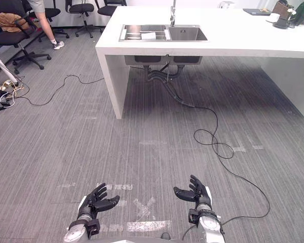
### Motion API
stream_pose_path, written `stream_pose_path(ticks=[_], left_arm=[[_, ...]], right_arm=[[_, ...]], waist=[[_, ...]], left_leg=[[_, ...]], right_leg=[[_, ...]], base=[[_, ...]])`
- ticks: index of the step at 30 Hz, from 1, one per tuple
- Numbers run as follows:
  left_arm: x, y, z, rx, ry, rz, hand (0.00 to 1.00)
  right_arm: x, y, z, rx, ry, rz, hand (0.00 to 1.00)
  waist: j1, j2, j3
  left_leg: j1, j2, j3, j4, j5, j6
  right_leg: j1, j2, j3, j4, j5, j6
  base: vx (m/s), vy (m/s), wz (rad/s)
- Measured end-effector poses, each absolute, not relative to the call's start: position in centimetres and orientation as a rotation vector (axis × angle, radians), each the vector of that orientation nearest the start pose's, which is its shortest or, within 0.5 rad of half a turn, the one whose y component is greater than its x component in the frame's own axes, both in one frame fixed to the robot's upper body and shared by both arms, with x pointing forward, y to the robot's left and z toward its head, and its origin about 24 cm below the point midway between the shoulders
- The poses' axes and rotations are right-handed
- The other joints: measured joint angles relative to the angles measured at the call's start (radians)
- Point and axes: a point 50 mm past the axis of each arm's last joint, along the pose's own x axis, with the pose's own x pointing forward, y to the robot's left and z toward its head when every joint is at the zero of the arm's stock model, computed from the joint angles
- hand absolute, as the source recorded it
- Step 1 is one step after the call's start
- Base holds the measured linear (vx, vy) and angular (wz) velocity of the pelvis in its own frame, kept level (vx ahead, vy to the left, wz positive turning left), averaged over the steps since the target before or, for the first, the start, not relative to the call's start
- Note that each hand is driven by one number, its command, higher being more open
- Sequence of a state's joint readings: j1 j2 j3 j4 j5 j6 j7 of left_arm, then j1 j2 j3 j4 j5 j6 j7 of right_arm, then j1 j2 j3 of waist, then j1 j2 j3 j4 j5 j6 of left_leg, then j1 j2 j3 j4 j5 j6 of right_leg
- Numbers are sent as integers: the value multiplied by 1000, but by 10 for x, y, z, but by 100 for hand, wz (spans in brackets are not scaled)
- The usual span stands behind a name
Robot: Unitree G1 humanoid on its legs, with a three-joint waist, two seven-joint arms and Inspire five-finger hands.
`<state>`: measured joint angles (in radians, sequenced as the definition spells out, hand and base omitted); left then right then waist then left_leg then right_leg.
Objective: Walk over to the sink, pick up the cup, carry it to the dishwasher, place the cup inside the dishwasher, then close the dishwasher door
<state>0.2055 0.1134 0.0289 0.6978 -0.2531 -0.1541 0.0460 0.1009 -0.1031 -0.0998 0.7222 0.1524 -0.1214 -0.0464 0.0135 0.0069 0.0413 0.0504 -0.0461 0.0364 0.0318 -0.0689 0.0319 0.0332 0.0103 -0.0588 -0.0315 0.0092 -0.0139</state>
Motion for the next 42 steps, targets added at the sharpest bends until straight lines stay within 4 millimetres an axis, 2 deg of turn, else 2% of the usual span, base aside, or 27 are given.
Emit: stream_pose_path(ticks=[7, 14, 22, 35, 39, 41, 42], left_arm=[[118, 221, -124, -110, 741, 340, 90], [113, 227, -125, -112, 755, 370, 90], [104, 227, -132, -114, 806, 379, 90], [105, 223, -133, -111, 810, 360, 90], [112, 221, -128, -117, 773, 350, 90], [115, 221, -125, -119, 753, 348, 90], [118, 220, -124, -118, 744, 341, 90]], right_arm=[[156, -219, -113, 48, 679, -291, 90], [151, -221, -117, 54, 708, -302, 90], [140, -221, -125, 58, 762, -309, 90], [137, -221, -128, 59, 781, -312, 90], [142, -221, -126, 59, 767, -312, 90], [145, -222, -124, 62, 756, -314, 90], [146, -223, -123, 61, 753, -319, 90]], waist=[[2, -5, -7], [1, -8, -11], [0, -11, -14], [0, -10, -13], [7, -8, -1], [15, -10, 19], [14, -15, 30]], left_leg=[[4, 0, 0, 1, 3, 3], [9, 0, -2, -7, 10, 8], [15, -1, -3, -27, 17, 8], [3, -1, 4, -24, 9, 5], [-46, 2, 25, 46, -38, 11], [-63, -2, 45, 108, -83, 17], [-71, -13, 48, 151, -114, 26]], right_leg=[[1, 0, -1, 8, -1, 1], [2, 0, -4, 11, -1, 1], [1, 0, -5, 4, 0, 1], [-13, 0, 4, 6, -4, 0], [-89, -1, 22, 123, -70, 8], [-141, -10, 38, 258, -144, 17], [-172, -26, 39, 351, -198, 35]], base=[[0, 0, 0], [0, 0, 0], [0, 0, 0], [-2, 2, -1], [-1, 15, -15], [4, 24, -20], [40, 30, -4]])
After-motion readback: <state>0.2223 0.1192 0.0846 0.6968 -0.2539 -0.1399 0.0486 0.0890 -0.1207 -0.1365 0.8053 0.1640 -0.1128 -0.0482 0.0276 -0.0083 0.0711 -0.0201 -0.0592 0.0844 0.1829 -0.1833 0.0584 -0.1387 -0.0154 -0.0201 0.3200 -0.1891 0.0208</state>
